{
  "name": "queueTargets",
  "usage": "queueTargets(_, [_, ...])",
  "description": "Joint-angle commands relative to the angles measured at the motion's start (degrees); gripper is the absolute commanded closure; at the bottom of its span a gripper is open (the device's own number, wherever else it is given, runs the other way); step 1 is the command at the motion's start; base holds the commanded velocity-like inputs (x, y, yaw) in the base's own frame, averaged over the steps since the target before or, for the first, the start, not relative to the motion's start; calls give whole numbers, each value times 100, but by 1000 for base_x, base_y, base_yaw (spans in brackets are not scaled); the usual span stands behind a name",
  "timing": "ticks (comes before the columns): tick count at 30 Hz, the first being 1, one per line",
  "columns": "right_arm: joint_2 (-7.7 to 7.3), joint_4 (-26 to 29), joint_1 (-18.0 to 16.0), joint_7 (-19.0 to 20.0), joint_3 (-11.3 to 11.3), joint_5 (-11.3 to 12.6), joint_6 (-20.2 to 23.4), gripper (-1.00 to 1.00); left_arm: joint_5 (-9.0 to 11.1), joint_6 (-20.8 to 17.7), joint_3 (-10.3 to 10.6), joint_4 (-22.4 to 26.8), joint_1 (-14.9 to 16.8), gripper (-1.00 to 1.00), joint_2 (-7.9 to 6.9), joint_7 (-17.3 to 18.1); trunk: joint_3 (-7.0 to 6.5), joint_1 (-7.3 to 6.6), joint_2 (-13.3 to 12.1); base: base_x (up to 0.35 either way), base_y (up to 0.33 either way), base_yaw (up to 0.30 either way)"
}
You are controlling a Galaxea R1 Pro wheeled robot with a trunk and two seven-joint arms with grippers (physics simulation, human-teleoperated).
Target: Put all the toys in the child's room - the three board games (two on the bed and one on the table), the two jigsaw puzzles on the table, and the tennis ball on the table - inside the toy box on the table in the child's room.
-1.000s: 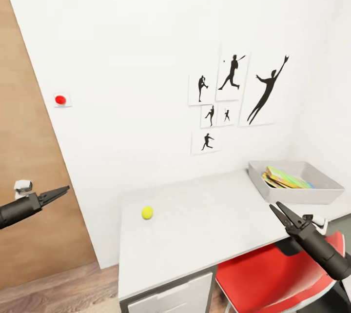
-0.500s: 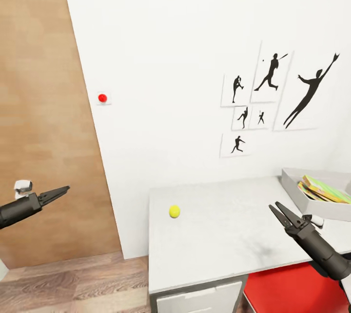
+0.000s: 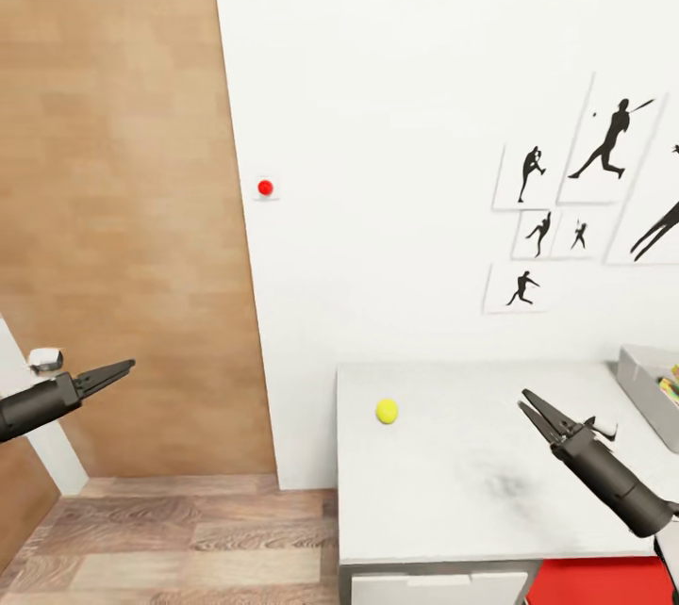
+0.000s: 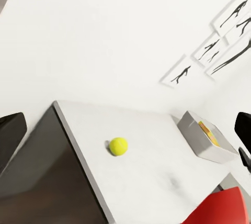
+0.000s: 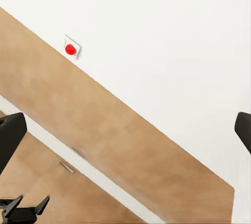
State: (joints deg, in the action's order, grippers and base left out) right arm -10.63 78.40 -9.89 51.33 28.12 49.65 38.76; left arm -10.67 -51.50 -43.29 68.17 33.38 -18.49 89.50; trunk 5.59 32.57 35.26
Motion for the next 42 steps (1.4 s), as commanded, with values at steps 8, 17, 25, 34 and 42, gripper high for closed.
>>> queueTargets(8, [2,33,-4,-1164,-419,22,63,-100,-130,-78,31,-5,10,-100,5,50,11,2,9,0,1,292])
queueTargets(17, [-19,536,-162,-3817,-1305,53,277,-100,-142,-82,205,-6,10,-100,3,-266,11,2,9,0,0,238])
queueTargets(25, [-65,658,-198,-4262,-1363,44,641,-100,-95,-54,231,-6,10,-100,3,-304,11,2,9,0,0,22])
queueTargets(34, [-81,687,-198,-4282,-1356,38,646,-100,-93,-53,230,-6,10,-100,-2,-298,11,2,9,0,135,1])
queueTargets(42, [-94,695,-210,-4284,-1353,49,660,-100,-93,-29,230,-6,10,-100,-2,-276,11,2,9,0,29,0])
